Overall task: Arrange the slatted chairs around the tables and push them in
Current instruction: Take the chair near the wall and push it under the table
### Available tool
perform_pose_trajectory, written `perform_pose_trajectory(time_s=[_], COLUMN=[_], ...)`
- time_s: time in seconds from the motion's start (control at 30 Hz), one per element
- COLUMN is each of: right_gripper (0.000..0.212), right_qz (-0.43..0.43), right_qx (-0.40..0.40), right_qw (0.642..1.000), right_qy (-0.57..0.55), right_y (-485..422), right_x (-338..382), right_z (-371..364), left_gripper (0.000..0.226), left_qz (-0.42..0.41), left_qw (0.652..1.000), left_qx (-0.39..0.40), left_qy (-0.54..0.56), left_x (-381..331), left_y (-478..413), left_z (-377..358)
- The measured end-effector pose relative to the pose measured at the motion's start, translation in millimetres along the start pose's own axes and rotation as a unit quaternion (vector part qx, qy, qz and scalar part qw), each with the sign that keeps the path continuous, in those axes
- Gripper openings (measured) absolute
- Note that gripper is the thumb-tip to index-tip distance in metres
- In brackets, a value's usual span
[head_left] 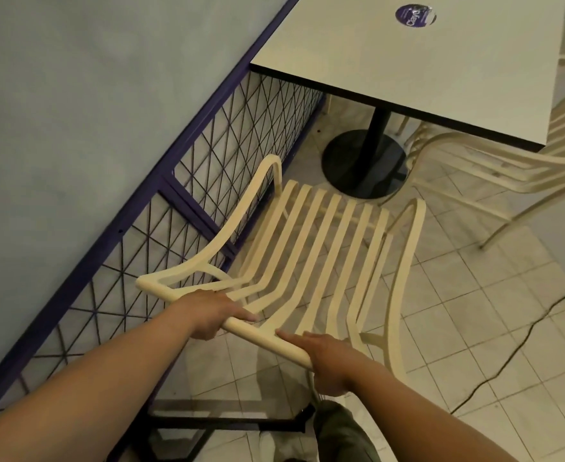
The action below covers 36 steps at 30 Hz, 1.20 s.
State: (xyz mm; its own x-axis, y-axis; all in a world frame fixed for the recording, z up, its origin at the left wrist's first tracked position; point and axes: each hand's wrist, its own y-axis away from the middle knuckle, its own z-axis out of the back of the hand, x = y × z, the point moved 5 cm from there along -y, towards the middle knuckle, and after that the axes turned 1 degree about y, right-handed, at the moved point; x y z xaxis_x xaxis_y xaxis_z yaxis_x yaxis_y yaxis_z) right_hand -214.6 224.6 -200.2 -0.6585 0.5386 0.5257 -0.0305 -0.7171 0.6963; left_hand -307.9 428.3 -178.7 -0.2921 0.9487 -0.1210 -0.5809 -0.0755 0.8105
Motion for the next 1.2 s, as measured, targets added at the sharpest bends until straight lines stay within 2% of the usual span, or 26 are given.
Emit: perform_pose_trajectory(time_s=[0.27, 0.5, 0.73, 1.0, 1.2], right_gripper=[0.102, 0.103, 0.100, 0.097, 0.091], right_qz=[0.014, 0.020, -0.002, -0.032, -0.066], right_qx=[-0.024, -0.024, -0.036, -0.035, -0.036], right_qw=[1.000, 1.000, 0.999, 0.999, 0.997], right_qy=[0.004, -0.004, 0.005, -0.002, -0.019], right_y=[-25, -44, -50, -49, -51], right_x=[-5, -17, -30, -29, -23], right_z=[47, 84, 113, 121, 117], left_gripper=[0.077, 0.077, 0.078, 0.082, 0.089], left_qz=[0.032, 0.042, 0.035, 0.012, -0.055], left_qw=[0.999, 0.999, 0.999, 1.000, 0.998], left_qx=[-0.031, -0.028, -0.038, -0.023, 0.026], left_qy=[-0.001, -0.008, -0.004, -0.006, -0.014], left_x=[23, 31, 31, 34, 40], left_y=[-22, -40, -56, -61, -66], left_z=[36, 74, 101, 107, 107])
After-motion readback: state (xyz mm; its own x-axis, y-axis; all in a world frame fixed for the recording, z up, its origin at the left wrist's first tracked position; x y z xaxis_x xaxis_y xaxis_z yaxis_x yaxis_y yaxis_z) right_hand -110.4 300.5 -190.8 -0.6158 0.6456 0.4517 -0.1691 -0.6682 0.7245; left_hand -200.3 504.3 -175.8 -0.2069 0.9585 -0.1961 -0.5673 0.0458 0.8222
